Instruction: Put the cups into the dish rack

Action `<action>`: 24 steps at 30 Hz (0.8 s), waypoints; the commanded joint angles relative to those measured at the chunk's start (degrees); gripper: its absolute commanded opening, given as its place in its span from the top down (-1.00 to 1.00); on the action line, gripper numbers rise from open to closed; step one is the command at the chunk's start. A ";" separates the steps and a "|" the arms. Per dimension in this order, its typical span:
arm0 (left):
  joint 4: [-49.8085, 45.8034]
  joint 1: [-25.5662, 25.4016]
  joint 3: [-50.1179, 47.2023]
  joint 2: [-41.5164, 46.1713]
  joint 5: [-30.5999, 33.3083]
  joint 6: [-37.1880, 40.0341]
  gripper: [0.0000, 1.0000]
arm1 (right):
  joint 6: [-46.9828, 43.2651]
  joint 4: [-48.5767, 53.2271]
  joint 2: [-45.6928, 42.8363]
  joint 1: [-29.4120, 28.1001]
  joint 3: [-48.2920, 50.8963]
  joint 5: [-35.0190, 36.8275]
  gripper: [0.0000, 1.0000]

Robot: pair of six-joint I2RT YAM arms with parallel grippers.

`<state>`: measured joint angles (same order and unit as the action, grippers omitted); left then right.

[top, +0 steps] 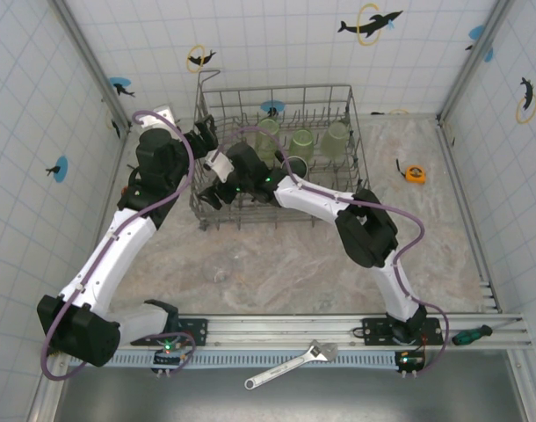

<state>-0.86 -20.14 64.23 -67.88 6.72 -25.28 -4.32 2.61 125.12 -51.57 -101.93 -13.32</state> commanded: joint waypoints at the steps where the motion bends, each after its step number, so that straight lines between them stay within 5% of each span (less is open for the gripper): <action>1: -0.30 0.76 -0.09 0.79 0.90 1.86 -0.95 | -0.24 -1.79 -4.74 0.38 -0.73 1.54 -0.99; 24: -2.60 1.13 0.10 1.65 2.03 1.73 -0.95 | -2.03 -4.00 -23.74 -0.01 19.28 7.04 -0.99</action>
<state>-2.33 -19.44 64.23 -67.68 8.05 -25.23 -5.80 -0.21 106.59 -51.07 -85.65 -9.15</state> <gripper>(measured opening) 0.975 0.993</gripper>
